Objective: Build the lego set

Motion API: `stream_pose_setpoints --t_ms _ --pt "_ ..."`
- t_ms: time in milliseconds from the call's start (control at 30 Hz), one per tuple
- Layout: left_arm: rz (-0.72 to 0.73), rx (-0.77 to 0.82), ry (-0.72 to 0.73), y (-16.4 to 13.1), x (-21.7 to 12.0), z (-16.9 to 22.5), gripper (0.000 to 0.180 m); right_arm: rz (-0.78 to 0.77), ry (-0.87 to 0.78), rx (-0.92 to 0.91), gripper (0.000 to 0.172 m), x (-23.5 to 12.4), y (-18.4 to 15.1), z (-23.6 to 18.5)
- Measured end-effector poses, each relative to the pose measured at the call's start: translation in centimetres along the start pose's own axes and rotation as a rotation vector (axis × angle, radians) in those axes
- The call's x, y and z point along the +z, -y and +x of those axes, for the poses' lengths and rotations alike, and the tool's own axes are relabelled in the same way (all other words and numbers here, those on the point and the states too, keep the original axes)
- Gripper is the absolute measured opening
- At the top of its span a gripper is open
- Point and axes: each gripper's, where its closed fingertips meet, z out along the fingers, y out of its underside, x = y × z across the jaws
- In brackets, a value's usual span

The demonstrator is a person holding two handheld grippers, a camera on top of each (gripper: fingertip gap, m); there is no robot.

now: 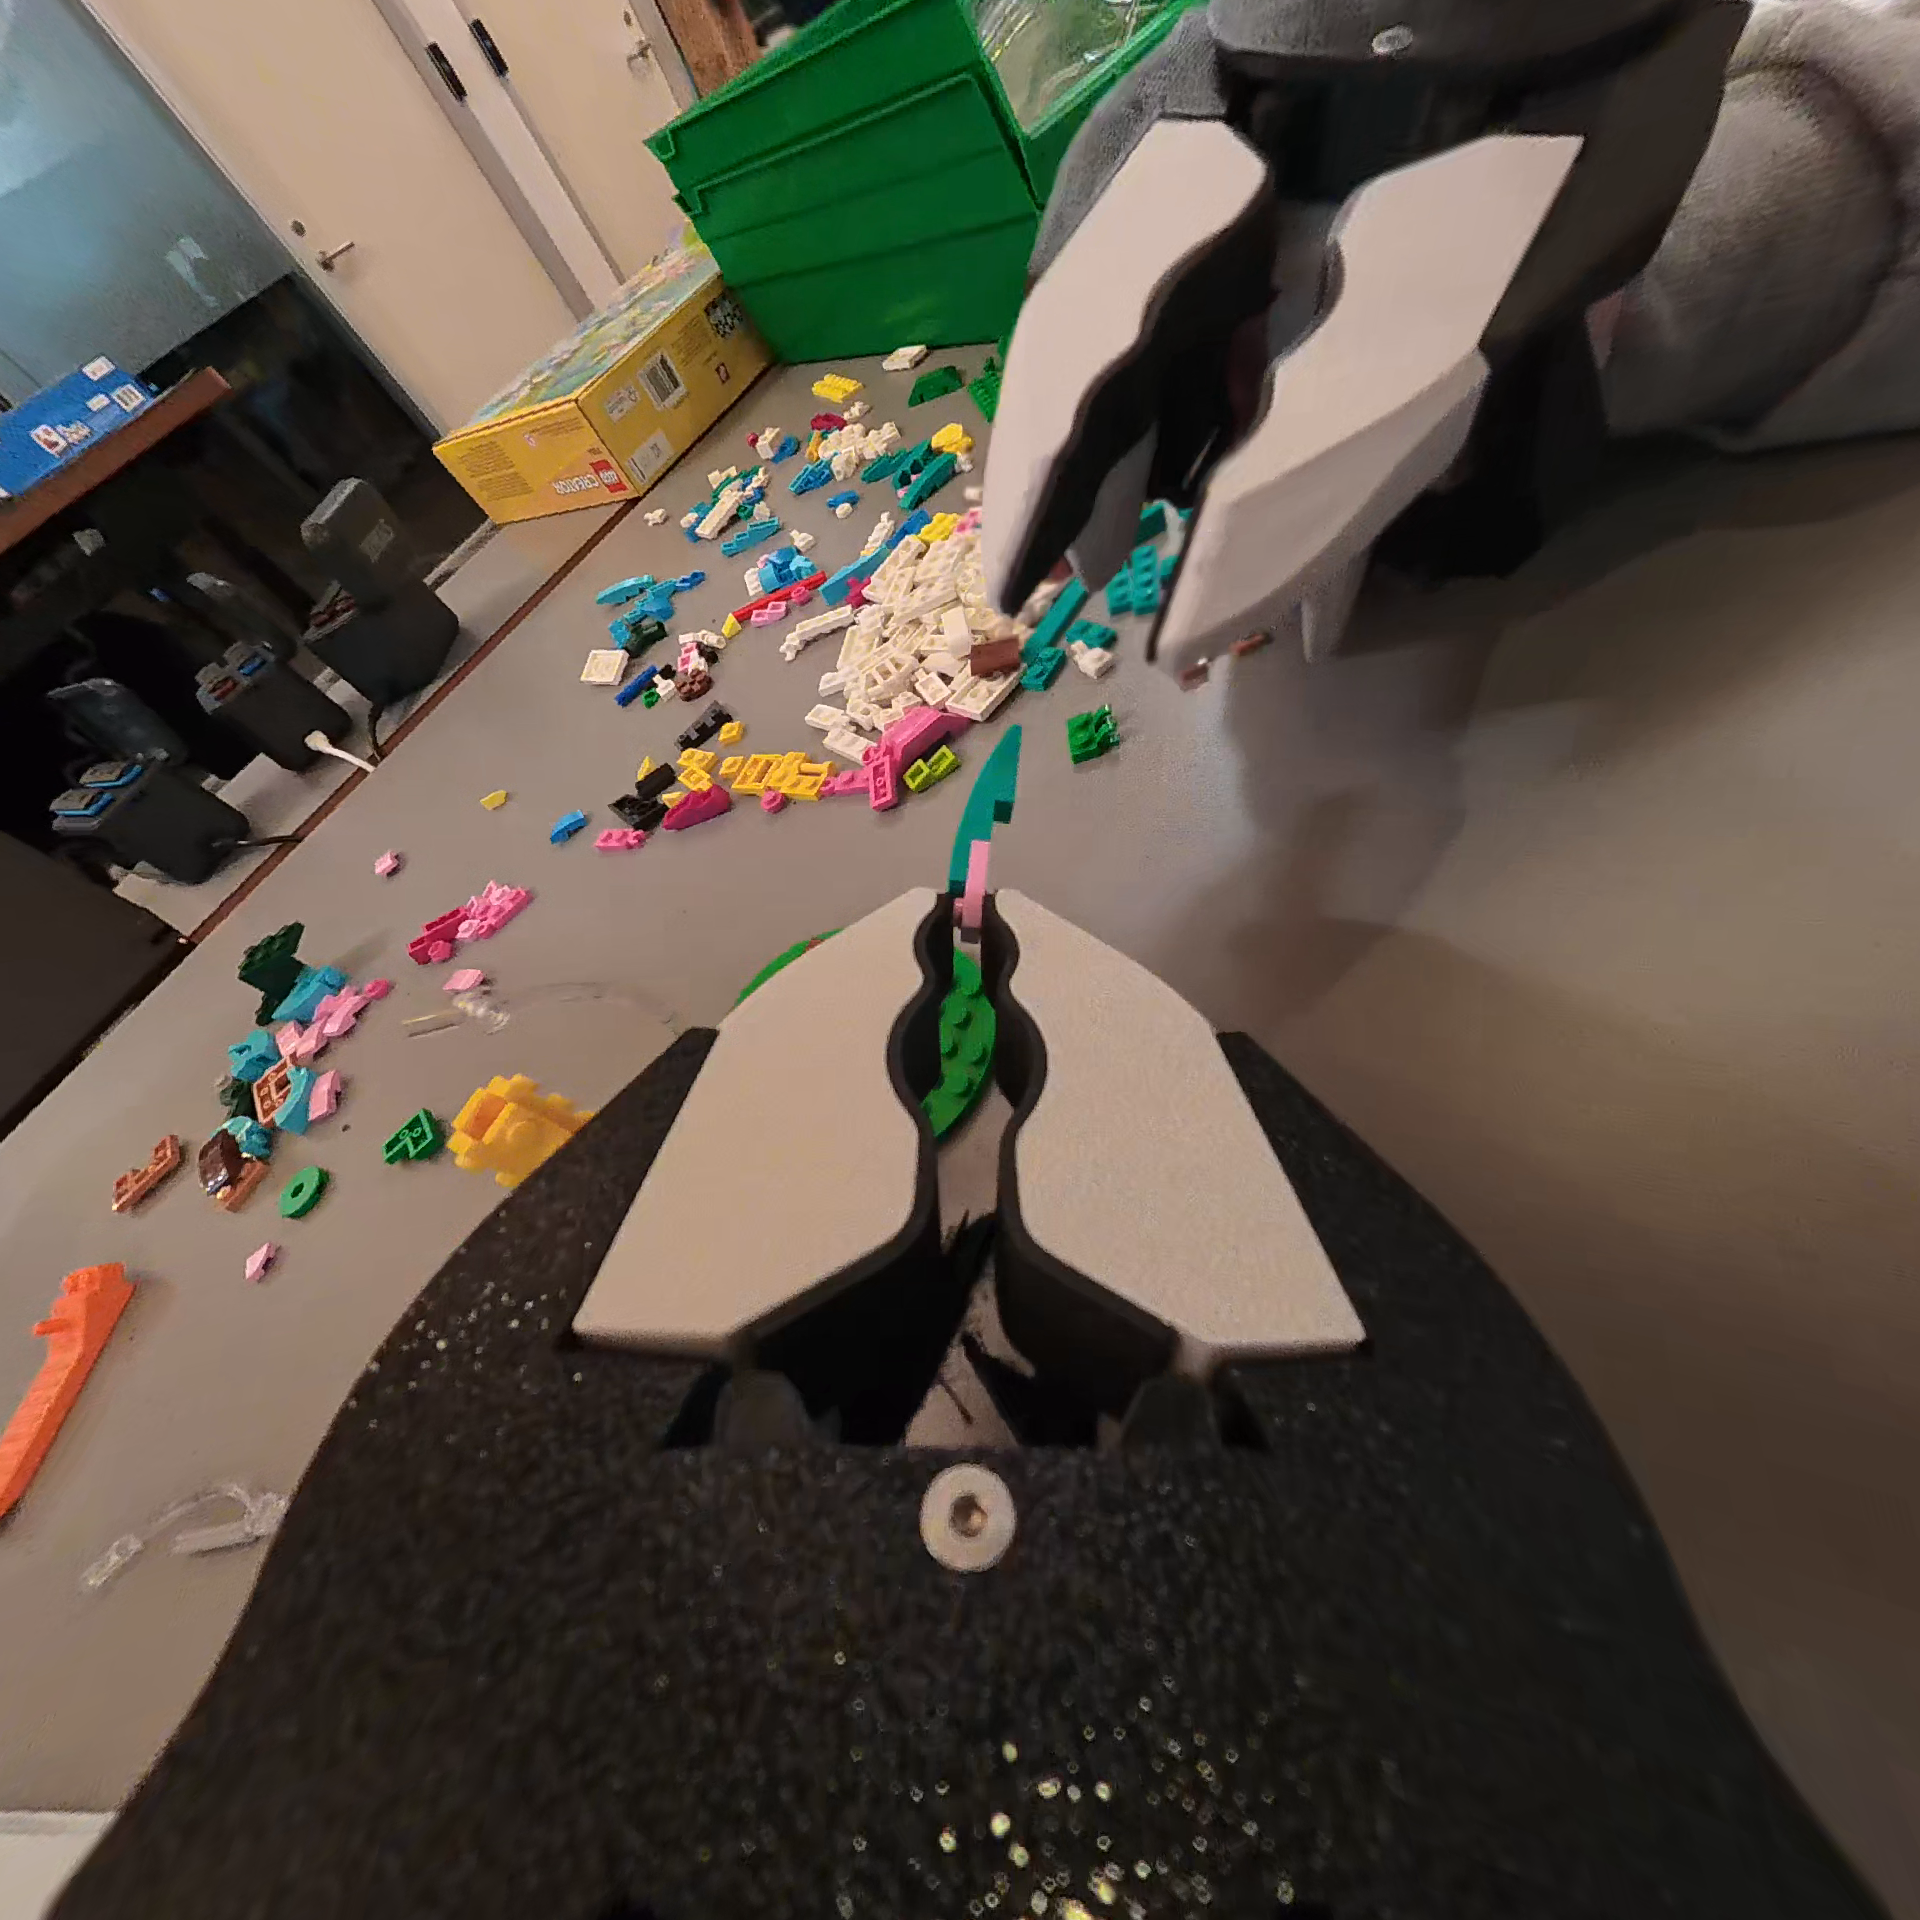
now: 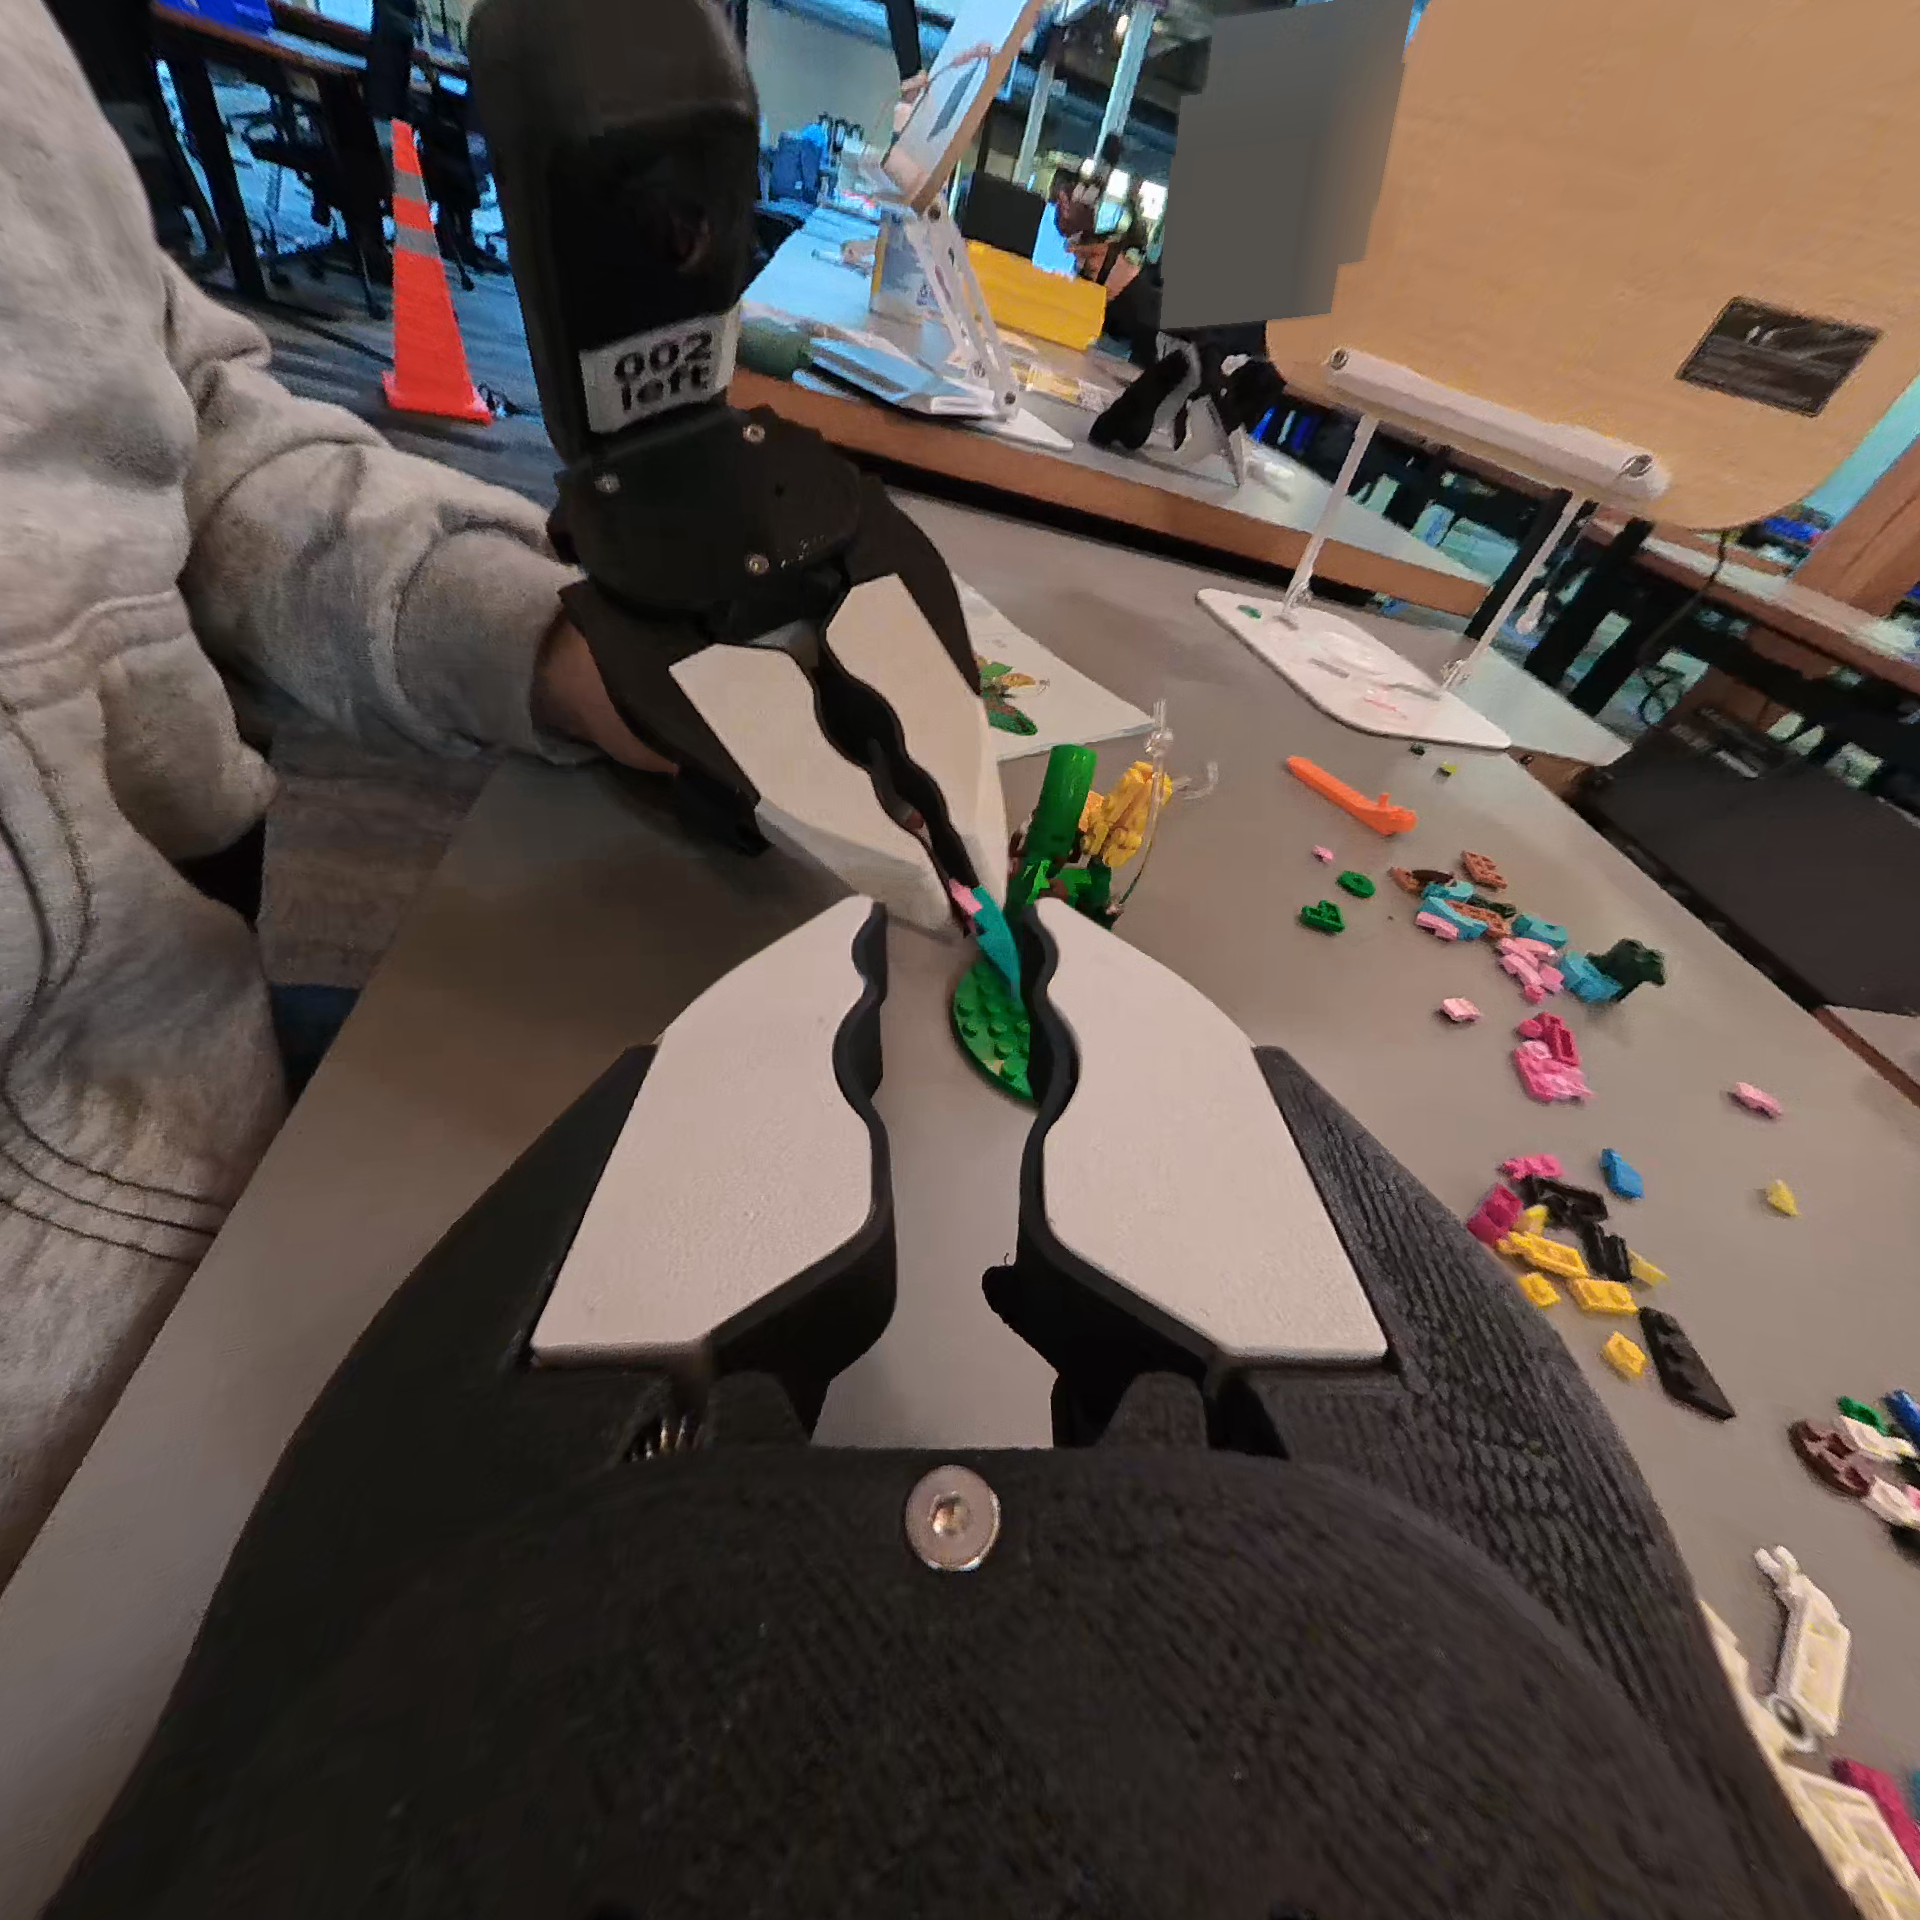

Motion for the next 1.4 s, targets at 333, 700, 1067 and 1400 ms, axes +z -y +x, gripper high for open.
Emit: stream_pose_setpoints --t_ms 333,700,1067,1400 --pt "0.04 -0.011 0.013 0.3 -0.5 -0.4 0.005 0.016 -0.235 -0.157 0.01 -1.0 0.4 2.5" --pt "0.044 0.006 0.021 0.3 -0.6 -0.4 0.005 -0.026 -0.359 -0.199 0.002 -1.6 0.0 4.2" --pt "0.057 0.012 0.022 0.5 -0.7 -0.4 0.005 -0.017 -0.295 -0.216 0.002 -1.2 0.0 3.2" --pt "0.098 0.147 -0.083 1.1 -0.6 2.1 0.005 0.039 -0.052 -0.254 0.019 -0.7 0.6 -0.8"
